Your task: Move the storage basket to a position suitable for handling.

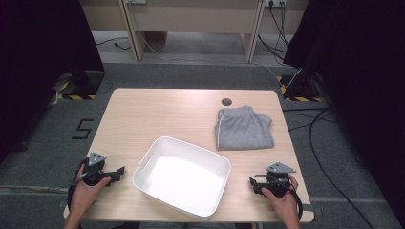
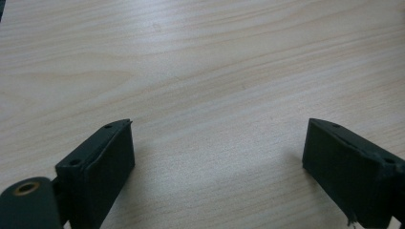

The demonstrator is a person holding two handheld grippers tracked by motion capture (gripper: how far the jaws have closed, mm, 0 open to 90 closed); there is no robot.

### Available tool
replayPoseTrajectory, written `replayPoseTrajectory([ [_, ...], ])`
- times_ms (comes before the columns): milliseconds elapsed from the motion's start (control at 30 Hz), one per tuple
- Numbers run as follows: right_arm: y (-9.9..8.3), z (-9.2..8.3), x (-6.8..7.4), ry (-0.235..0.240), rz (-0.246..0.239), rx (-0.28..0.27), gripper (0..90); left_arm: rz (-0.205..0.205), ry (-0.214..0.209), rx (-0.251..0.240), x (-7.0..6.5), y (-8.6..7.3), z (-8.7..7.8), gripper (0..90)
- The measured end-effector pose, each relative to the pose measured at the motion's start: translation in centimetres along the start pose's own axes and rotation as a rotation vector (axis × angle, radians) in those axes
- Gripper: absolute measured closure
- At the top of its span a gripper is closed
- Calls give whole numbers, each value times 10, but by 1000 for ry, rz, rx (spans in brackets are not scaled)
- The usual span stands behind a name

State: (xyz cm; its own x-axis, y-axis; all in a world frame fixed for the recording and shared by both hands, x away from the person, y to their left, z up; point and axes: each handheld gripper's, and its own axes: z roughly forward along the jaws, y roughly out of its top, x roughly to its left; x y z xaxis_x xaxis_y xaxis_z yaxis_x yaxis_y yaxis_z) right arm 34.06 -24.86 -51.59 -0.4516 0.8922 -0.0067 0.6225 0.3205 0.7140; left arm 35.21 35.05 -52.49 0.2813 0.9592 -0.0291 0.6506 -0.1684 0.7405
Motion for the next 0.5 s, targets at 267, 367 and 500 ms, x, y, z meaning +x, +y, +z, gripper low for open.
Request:
replayPoseTrajectory([
  [267,-1,-6,6,23,-1,-11,242,6,-16,-12,-1,-1,-2,143],
  [367,0,-12,15,58,-17,-43,238,-18,-54,-26,-5,-2,-3,150],
  [500,7,-22,31,92,-53,-76,243,-16,-124,-40,-16,0,-6,168],
])
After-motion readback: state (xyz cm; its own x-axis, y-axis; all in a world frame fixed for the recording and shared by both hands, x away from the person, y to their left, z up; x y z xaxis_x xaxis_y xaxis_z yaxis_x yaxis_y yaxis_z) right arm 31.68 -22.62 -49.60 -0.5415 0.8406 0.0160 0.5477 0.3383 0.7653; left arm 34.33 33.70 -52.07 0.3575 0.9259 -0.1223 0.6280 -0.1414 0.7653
